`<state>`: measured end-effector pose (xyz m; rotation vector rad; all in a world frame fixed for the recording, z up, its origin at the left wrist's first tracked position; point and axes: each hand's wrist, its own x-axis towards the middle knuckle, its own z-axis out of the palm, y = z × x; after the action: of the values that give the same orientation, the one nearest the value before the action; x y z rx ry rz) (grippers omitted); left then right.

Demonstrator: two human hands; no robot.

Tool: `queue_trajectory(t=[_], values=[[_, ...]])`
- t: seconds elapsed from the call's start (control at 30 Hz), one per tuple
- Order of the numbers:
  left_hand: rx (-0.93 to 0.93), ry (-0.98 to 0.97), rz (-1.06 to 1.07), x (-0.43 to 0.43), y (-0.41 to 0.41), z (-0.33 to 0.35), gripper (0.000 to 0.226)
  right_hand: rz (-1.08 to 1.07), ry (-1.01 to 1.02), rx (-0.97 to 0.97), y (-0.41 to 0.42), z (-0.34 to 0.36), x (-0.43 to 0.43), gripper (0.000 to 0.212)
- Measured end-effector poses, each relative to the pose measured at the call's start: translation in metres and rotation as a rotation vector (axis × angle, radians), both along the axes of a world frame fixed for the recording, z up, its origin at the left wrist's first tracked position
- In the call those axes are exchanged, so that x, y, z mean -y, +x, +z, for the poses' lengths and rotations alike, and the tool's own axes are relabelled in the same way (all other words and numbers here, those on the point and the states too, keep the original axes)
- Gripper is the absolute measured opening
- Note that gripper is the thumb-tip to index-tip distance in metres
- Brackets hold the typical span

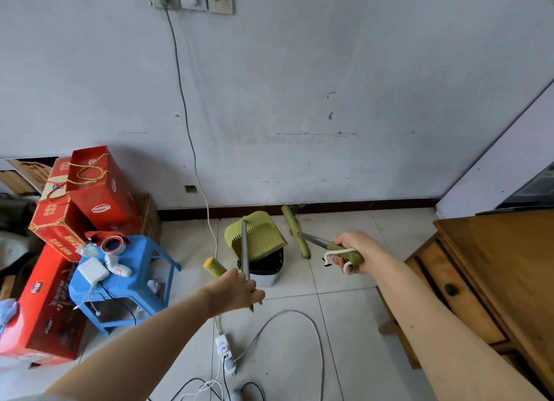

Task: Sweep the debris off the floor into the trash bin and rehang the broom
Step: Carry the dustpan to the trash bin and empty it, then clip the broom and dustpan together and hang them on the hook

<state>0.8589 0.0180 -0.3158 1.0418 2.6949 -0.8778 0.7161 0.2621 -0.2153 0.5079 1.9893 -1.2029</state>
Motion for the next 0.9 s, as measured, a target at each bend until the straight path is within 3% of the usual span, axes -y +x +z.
queue_trajectory(t=[0.27,0.5,0.7,0.9], values=[[-0.166,0.142,0.083,0.009,-0.023,0.021,0.027,0.018,-0.043,0.03,-0.002,0.001,0.008,0.023],[-0.456,0.463,0.442,0.017,-0.053,0.053,0.023,-0.021,-0.224,0.099,-0.006,0.028,0.02,0.022],[-0.533,0.612,0.616,0.028,-0.082,0.084,0.017,0.023,-0.375,0.099,-0.015,0.076,0.051,0.027],[-0.574,0.708,0.582,0.05,-0.113,0.121,0.02,0.136,-0.463,0.111,-0.039,0.131,0.099,0.012]])
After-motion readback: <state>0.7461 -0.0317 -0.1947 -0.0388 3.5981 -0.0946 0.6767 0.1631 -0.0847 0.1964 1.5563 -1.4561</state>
